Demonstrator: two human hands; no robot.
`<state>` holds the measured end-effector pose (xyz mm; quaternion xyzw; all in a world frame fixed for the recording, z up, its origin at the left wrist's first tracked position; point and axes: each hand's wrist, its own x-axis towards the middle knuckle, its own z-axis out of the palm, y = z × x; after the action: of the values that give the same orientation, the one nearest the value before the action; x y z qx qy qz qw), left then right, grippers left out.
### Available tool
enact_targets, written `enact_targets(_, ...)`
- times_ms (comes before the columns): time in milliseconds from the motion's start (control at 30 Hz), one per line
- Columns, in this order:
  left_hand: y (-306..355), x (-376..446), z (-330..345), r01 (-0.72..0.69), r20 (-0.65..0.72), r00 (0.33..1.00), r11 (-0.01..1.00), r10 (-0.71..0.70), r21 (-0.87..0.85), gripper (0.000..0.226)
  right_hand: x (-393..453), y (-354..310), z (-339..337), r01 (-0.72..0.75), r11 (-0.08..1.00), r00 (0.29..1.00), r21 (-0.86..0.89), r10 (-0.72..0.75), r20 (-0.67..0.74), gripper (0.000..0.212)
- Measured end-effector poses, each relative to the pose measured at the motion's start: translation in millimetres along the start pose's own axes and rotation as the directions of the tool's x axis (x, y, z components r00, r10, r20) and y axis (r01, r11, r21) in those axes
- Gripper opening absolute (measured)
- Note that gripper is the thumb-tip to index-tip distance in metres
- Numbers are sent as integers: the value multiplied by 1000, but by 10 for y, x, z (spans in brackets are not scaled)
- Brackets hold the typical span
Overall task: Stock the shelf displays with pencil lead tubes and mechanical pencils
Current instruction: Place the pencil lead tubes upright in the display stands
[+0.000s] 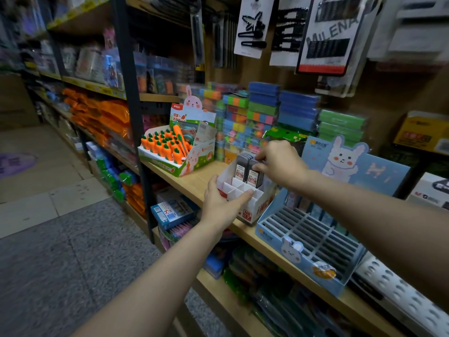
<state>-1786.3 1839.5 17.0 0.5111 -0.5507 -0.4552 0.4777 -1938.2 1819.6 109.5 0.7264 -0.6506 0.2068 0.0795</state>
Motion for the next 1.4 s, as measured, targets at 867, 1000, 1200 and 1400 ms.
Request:
enact_targets(867,-3196,-2963,-1772,781,-403,553,622,-729,-54,27,-2870,-1791,2527,-182,948,479,260,-146,865,20)
enact_targets(1000,-3307,-2775,-1676,767,-444,574,641,-688,-2,41,-3071,-1860,2998,-343,888,531,306,-85,843,27)
enact_targets(1200,-3431,-2460,-1649,747,-455,618,659,-641,87,47,-3366,-1859,3480,-332,908,474,254,-72,877,34)
enact_targets(1400,-3553,-2097,-1641,782,-558,597,572,-576,246,50,-3638,-1836,3708,-355,917,509,183,25,860,52)
